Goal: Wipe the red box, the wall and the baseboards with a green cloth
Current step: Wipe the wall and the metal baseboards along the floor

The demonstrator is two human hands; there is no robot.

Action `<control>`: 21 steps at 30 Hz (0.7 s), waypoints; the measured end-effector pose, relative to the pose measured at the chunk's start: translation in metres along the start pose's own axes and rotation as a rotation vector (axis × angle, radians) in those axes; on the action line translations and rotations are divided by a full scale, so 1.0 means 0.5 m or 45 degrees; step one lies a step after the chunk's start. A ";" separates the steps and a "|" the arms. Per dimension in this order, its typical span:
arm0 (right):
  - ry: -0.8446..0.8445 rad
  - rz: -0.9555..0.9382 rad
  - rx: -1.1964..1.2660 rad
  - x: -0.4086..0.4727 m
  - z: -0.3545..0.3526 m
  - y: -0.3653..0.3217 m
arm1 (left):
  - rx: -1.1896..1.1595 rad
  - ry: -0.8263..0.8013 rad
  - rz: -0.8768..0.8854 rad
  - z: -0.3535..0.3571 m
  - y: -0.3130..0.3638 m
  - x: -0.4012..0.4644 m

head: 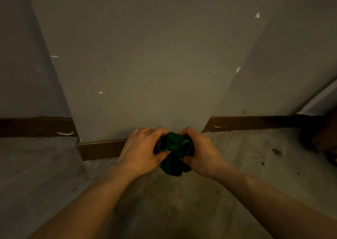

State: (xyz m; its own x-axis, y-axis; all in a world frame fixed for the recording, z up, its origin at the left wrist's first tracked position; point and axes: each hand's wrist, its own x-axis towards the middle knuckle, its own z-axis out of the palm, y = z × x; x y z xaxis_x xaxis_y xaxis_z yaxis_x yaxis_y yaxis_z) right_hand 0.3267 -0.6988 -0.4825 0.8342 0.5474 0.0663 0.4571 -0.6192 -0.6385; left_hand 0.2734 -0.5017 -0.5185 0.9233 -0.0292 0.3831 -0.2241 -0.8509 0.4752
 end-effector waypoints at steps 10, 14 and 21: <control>0.047 -0.015 -0.451 0.035 -0.232 -0.023 | -0.106 0.034 0.195 -0.009 0.117 0.178; 0.021 -0.028 -0.586 0.040 -0.335 -0.027 | -0.146 0.045 0.246 -0.008 0.187 0.240; 0.046 -0.054 -0.487 0.020 -0.387 0.071 | -0.004 -0.087 0.262 0.034 0.245 0.286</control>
State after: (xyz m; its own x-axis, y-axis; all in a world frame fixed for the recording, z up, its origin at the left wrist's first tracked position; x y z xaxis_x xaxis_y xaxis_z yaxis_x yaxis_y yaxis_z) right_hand 0.4109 -0.8244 -0.3559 0.8194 0.5609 0.1182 0.5677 -0.7654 -0.3031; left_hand 0.3835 -0.6191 -0.4192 0.8771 -0.2374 0.4176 -0.4105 -0.8219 0.3950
